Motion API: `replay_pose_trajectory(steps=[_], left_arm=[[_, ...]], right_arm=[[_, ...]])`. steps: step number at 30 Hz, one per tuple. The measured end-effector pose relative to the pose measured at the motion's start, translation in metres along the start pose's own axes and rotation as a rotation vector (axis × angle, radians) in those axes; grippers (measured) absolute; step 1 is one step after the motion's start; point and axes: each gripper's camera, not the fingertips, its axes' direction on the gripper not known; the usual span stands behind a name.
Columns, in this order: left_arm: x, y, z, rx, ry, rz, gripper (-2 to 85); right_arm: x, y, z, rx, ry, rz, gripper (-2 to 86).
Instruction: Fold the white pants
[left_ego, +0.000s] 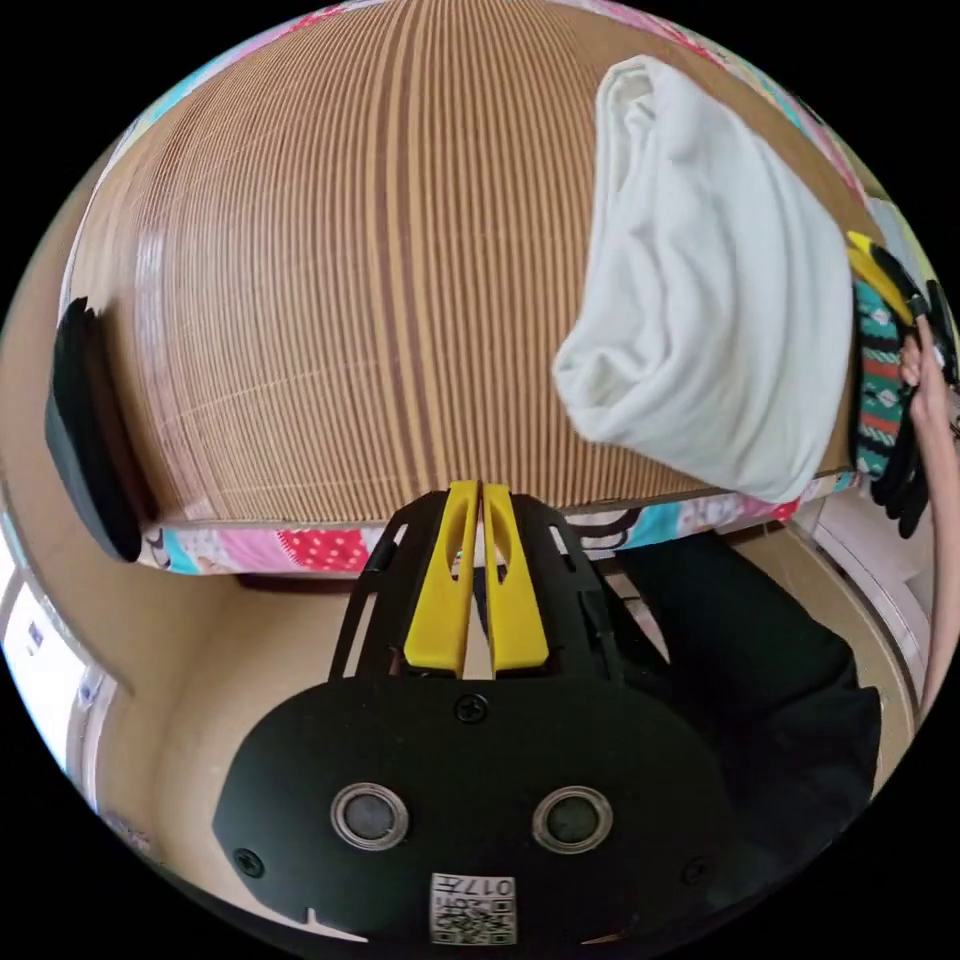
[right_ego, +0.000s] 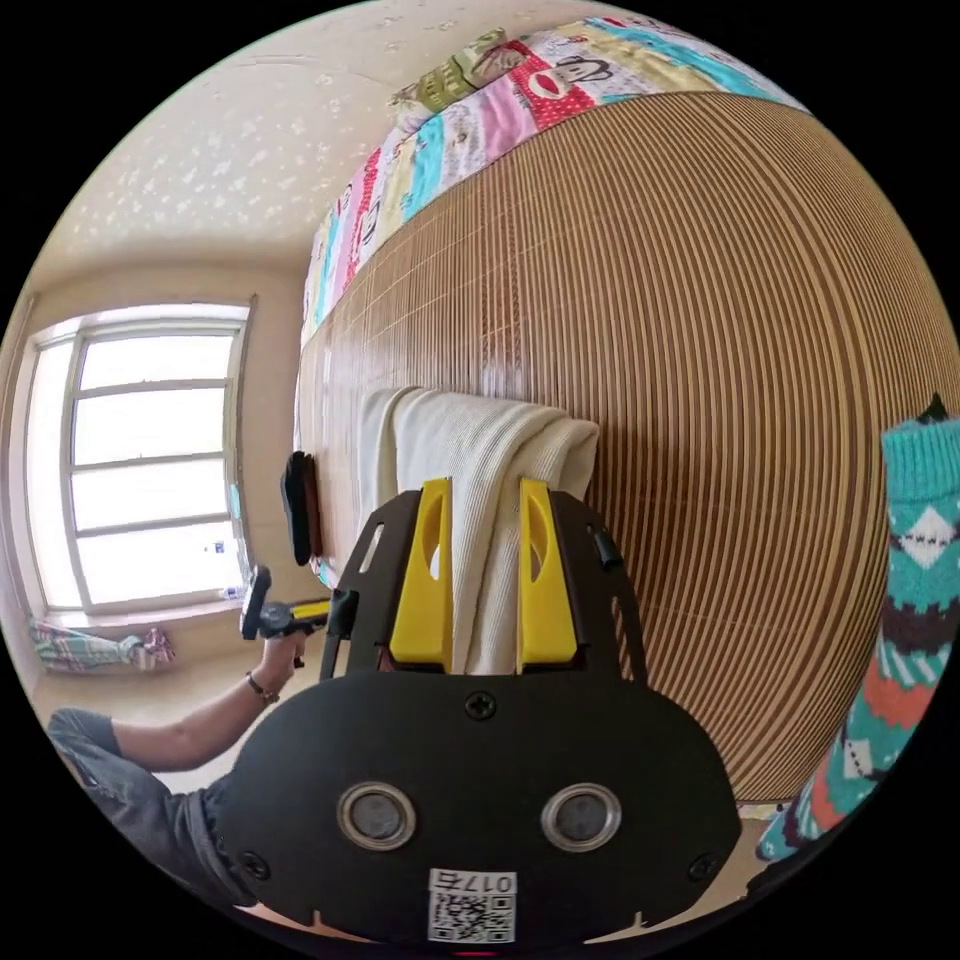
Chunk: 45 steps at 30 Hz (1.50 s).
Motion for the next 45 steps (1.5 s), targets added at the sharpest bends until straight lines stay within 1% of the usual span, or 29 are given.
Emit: replay_pose_trajectory(steps=[1, 3, 4, 5, 6, 8, 10, 12, 14, 15, 18, 19, 21, 22, 23, 25, 26, 27, 28, 30, 31, 32, 33, 34, 36, 40, 43, 44, 45], left_arm=[[-0.017, 0.01, 0.002, -0.003, 0.02, -0.039, -0.6], [-0.043, 0.028, -0.015, 0.111, 0.202, -0.075, -0.4], [-0.061, 0.036, -0.032, 0.214, 0.335, -0.1, 0.1], [-0.074, 0.037, -0.052, 0.309, 0.45, -0.111, 1.5], [-0.078, 0.034, -0.062, 0.352, 0.5, -0.108, 2.6], [-0.079, 0.003, -0.101, 0.453, 0.616, -0.057, 8.3], [-0.067, -0.037, -0.127, 0.459, 0.621, -0.012, 11.9], [-0.048, -0.083, -0.147, 0.457, 0.611, 0.046, 13.2], [-0.024, -0.143, -0.163, 0.423, 0.572, 0.092, 13.6], [-0.02, -0.156, -0.165, 0.412, 0.556, 0.093, 13.5], [-0.012, -0.205, -0.169, 0.394, 0.494, 0.08, 9.3], [-0.014, -0.22, -0.166, 0.361, 0.491, 0.104, 6.3], [-0.025, -0.237, -0.161, 0.32, 0.584, 0.194, 4.9], [-0.046, -0.242, -0.159, 0.328, 0.711, 0.227, 4.2], [-0.072, -0.244, -0.157, 0.347, 0.837, 0.207, 3.3], [-0.097, -0.246, -0.148, 0.352, 0.982, 0.197, 2.5], [-0.102, -0.247, -0.144, 0.332, 1.014, 0.216, 2.9], [-0.105, -0.247, -0.143, 0.323, 1.015, 0.222, 3.3], [-0.113, -0.244, -0.145, 0.325, 1.0, 0.217, 4.3], [-0.131, -0.232, -0.152, 0.373, 0.97, 0.186, 9.4], [-0.142, -0.223, -0.153, 0.394, 0.947, 0.168, 16.0], [-0.148, -0.216, -0.151, 0.378, 0.906, 0.165, 20.4], [-0.15, -0.214, -0.149, 0.362, 0.881, 0.17, 21.4], [-0.15, -0.209, -0.141, 0.317, 0.831, 0.187, 22.5], [-0.147, -0.202, -0.124, 0.232, 0.79, 0.219, 21.9], [-0.137, -0.179, -0.086, 0.131, 0.822, 0.258, 17.4], [-0.139, -0.159, -0.082, 0.174, 0.832, 0.176, 15.9], [-0.138, -0.153, -0.077, 0.144, 0.851, 0.136, 14.8], [-0.138, -0.151, -0.074, 0.124, 0.869, 0.113, 14.0]], right_arm=[[0.002, -0.002, 0.002, -0.001, -0.004, 0.013, 9.6], [0.01, -0.006, 0.008, -0.008, -0.029, 0.057, 9.5], [0.01, -0.006, 0.007, -0.001, -0.037, 0.062, 9.5], [0.011, -0.004, 0.002, 0.033, -0.047, 0.073, 9.5], [0.01, -0.001, -0.005, 0.083, -0.052, 0.083, 9.5], [0.011, 0.001, -0.015, 0.152, -0.068, 0.103, 9.2], [0.016, -0.008, -0.014, 0.143, -0.111, 0.134, 9.1], [0.023, -0.027, -0.002, 0.064, -0.147, 0.175, 8.5], [0.021, -0.038, 0.005, 0.015, -0.126, 0.199, 7.1], [0.018, -0.046, 0.008, -0.024, -0.091, 0.2, 5.7], [-0.001, -0.058, 0.001, -0.061, -0.019, 0.106, 3.5], [-0.004, -0.058, -0.003, -0.051, -0.01, 0.084, 3.3], [-0.006, -0.047, -0.02, 0.049, 0.035, 0.061, 2.6], [-0.003, -0.04, -0.025, 0.093, 0.053, 0.072, 2.6], [0.008, -0.027, -0.03, 0.172, 0.038, 0.101, 2.5], [0.034, -0.016, -0.025, 0.227, -0.071, 0.176, 2.8], [0.049, -0.014, -0.017, 0.235, -0.157, 0.219, 3.4], [0.059, -0.012, -0.016, 0.268, -0.245, 0.239, 4.1], [0.061, -0.01, -0.017, 0.291, -0.273, 0.244, 4.6], [0.056, 0.003, -0.036, 0.393, -0.27, 0.231, 9.1], [0.054, 0.007, -0.041, 0.407, -0.264, 0.222, 11.6], [0.05, 0.014, -0.046, 0.409, -0.251, 0.207, 16.6], [0.048, 0.018, -0.044, 0.373, -0.247, 0.192, 20.6], [0.047, 0.02, -0.041, 0.34, -0.253, 0.183, 22.6], [0.045, 0.025, -0.011, 0.181, -0.292, 0.146, 25.5], [0.03, 0.031, 0.037, 0.039, -0.318, 0.121, 26.6], [0.011, 0.015, 0.084, -0.067, -0.429, 0.07, 24.8], [0.003, 0.005, 0.094, -0.089, -0.399, 0.075, 21.4], [0.001, -0.004, 0.098, -0.109, -0.282, 0.134, 18.5]])
